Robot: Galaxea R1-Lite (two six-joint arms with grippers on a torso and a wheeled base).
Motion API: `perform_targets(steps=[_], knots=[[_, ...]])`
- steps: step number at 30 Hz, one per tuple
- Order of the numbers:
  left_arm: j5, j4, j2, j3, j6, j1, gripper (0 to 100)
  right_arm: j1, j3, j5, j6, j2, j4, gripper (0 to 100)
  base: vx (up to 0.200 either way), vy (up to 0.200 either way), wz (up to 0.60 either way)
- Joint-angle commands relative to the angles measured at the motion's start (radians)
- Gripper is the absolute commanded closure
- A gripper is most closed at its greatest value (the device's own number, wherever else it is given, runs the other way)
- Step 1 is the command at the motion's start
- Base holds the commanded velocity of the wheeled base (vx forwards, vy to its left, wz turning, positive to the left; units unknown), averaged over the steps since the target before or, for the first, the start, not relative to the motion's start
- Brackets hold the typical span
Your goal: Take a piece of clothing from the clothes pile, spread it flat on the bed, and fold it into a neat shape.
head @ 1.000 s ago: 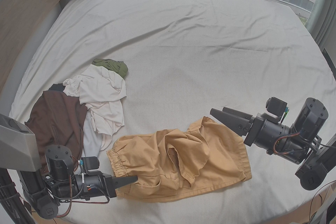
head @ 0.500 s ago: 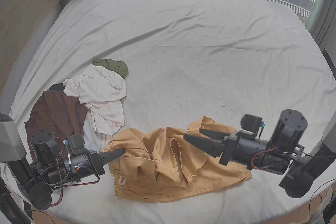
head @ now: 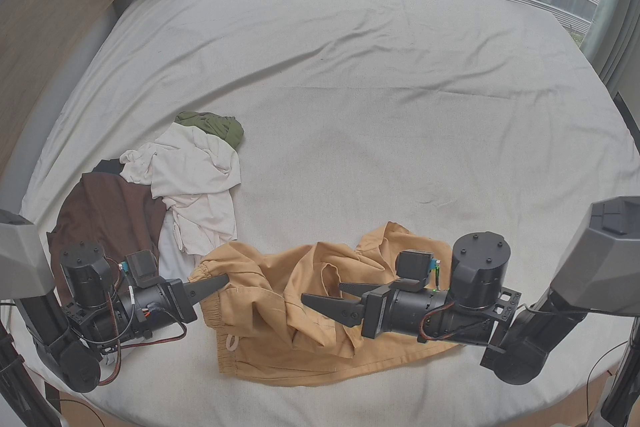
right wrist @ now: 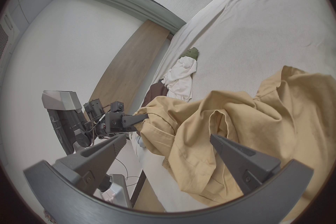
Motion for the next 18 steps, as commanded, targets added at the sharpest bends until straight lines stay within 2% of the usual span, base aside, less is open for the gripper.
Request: perform_targets(steps=[1, 18], knots=[[0.002, -0.002, 0.024, 0.0, 0.011, -0.001, 100, -0.001, -0.04, 0.001, 0.0, 0.081, 0.0, 0, 0.0, 0.0, 0.0], [0.002, -0.002, 0.019, 0.0, 0.016, 0.0, 100, -0.052, -0.112, -0.002, -0.045, 0.19, 0.0, 0, 0.0, 0.0, 0.0]])
